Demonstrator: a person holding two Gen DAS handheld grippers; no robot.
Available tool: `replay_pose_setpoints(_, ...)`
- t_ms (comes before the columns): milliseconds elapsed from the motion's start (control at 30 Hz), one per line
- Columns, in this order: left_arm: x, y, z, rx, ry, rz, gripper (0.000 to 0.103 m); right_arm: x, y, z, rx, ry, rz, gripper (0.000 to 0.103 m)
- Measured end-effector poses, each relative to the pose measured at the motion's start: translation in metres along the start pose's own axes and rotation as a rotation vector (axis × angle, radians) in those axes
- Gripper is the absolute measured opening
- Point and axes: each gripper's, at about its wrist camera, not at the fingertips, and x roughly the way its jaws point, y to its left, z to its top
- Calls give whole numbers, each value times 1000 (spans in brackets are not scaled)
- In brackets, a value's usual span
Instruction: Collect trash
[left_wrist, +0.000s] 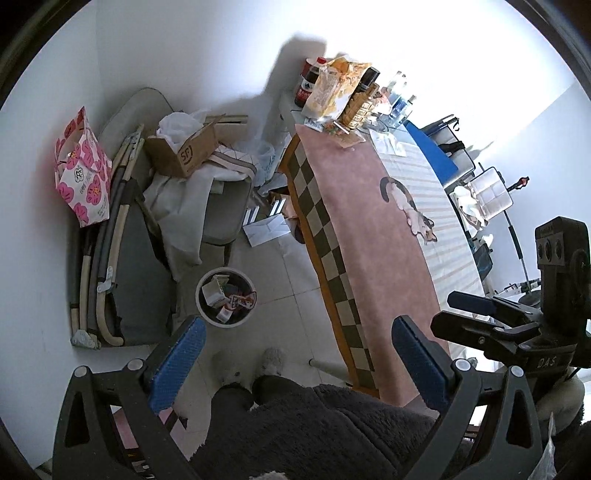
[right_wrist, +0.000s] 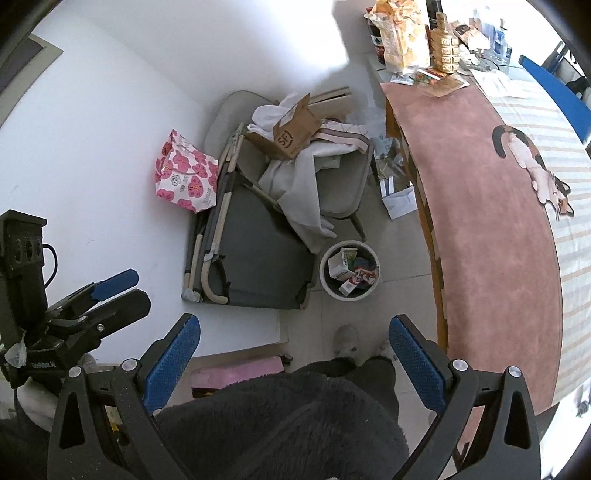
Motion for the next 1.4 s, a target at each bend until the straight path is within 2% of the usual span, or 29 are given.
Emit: replay_pose_setpoints(1400,-6,-14,-4,19,1,-23,103,-5,1,-14,17,7,20,103)
